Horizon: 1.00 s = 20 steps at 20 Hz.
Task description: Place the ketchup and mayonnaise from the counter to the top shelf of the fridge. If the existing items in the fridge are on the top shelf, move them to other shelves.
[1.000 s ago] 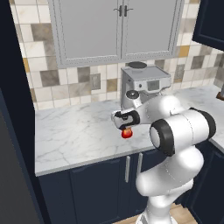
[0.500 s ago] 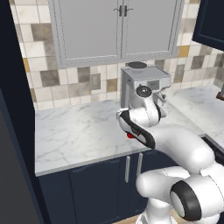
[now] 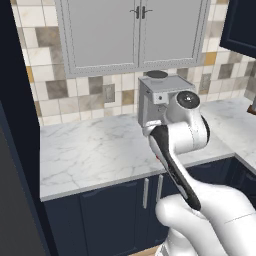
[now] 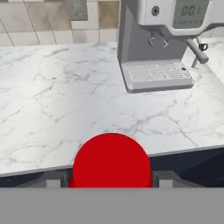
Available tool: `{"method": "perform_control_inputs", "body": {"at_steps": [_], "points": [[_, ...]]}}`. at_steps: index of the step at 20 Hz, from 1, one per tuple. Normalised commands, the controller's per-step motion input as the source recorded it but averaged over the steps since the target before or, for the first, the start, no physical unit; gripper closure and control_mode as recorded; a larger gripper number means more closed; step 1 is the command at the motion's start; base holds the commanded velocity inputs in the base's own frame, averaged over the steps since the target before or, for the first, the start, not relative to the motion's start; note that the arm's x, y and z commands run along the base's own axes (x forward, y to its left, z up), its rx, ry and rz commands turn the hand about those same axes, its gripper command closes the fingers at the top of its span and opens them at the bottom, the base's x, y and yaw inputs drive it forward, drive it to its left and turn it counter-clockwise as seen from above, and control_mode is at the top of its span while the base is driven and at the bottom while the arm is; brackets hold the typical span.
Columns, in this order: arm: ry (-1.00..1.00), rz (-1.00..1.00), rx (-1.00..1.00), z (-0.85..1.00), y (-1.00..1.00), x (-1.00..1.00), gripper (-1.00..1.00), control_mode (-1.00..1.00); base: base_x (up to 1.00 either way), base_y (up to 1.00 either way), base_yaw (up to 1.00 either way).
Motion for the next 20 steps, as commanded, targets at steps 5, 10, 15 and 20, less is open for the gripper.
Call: {"method": "perform_control_inputs", "body": {"at_steps": [5,10,15,20], "points": [[0.0,0.0,0.0,1.0,0.0,-1.0,1.0,-1.0,0.0,0.0,0.0],[0.0,0.0,0.0,0.97,0.0,-1.0,1.0,-1.0,0.0,0.0,0.0],[-0.01,0.0,0.0,0.43,0.0,-1.0,1.0,-1.0,0.0,0.0,0.0],[-0.06,0.0,0.0,0.0,0.0,-0.4,1.0,1.0,-0.6,-0.01,0.01]]}}
